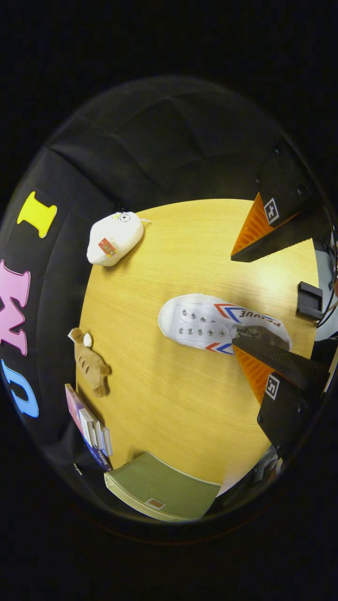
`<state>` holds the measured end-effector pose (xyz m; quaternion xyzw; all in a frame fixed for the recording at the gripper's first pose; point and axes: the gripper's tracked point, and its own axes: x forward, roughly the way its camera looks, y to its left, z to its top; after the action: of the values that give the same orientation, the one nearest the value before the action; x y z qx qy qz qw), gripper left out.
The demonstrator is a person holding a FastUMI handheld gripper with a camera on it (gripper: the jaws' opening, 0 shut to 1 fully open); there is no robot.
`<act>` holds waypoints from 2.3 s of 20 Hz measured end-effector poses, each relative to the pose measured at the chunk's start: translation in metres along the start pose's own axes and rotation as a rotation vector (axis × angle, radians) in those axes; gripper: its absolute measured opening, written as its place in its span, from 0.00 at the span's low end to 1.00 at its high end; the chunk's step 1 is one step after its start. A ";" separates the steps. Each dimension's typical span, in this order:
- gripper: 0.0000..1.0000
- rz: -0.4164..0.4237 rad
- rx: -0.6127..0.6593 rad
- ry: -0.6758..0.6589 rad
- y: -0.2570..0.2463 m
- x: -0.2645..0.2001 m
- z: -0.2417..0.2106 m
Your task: Open the storage box then place both shoes into the box .Put the left shoe in first, then the right shoe, with the right side of both shoes facing outward in a uniform manner.
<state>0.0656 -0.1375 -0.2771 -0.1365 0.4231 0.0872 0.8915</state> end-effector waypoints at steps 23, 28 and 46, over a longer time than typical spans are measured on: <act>0.14 0.147 0.219 0.172 0.025 0.046 -0.028; 0.07 0.134 0.263 0.148 0.023 0.044 -0.025; 0.05 0.278 0.476 -0.035 0.181 -0.129 0.089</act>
<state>0.0011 0.0572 -0.1535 0.1377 0.4307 0.1093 0.8852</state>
